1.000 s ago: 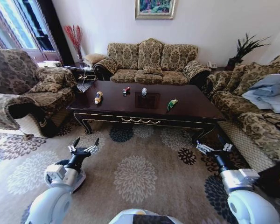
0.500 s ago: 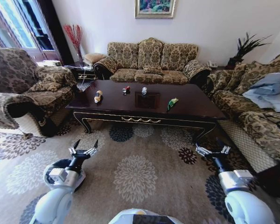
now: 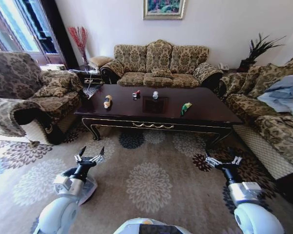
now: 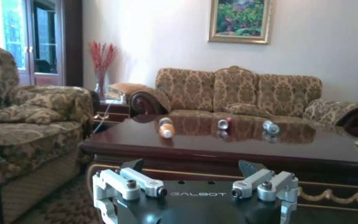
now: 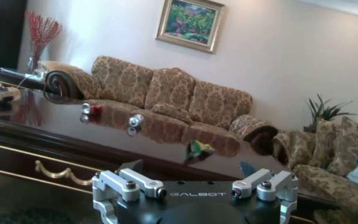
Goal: Move to the front of the table and place the trash on the table into the trash bin.
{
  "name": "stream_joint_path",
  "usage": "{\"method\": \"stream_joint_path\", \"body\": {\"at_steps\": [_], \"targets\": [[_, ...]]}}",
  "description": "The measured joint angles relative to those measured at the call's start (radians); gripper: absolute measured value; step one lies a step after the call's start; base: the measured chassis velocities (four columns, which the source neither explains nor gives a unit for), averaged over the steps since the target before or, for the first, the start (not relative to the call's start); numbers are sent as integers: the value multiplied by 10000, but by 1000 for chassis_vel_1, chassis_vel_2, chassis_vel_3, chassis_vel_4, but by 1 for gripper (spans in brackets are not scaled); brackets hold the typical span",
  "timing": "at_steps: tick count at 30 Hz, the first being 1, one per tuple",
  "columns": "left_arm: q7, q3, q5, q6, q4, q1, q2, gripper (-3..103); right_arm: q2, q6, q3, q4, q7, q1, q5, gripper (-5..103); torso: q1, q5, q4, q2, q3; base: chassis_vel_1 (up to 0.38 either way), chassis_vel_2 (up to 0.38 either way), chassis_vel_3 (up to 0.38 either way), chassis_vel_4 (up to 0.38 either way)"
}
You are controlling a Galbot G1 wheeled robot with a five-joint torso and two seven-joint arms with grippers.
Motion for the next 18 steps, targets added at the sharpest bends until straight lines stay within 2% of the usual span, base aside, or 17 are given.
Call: {"method": "stream_joint_path", "body": {"at_steps": [9, 12, 13, 15, 18], "targets": [[-1, -66, -15, -167, -64, 94, -53, 100, 20, 108, -4, -41, 0, -94, 8, 100, 0, 4, -1, 0, 0, 322, 332, -329, -330], [-79, -69, 4, -18, -80, 76, -73, 100, -17, 159, 0, -142, 29, -85, 25, 100, -19, -10, 0, -57, -30, 355, 341, -350, -358], [-87, -69, 5, -4, -80, 74, -75, 100, -29, 158, 6, -167, 29, -81, 36, 100, -37, 4, -1, -96, -52, 362, 403, -362, -369], [-90, -70, 5, 8, -77, 72, -81, 100, -36, 155, 13, -188, 29, -70, 45, 100, -70, 3, -1, -152, -83, 362, 361, -346, -369], [-96, -77, 5, 23, -26, 64, -85, 100, -43, 100, 12, -195, 116, -50, 41, 100, -91, -12, 1, -195, -98, 277, 283, -247, -252]]}}
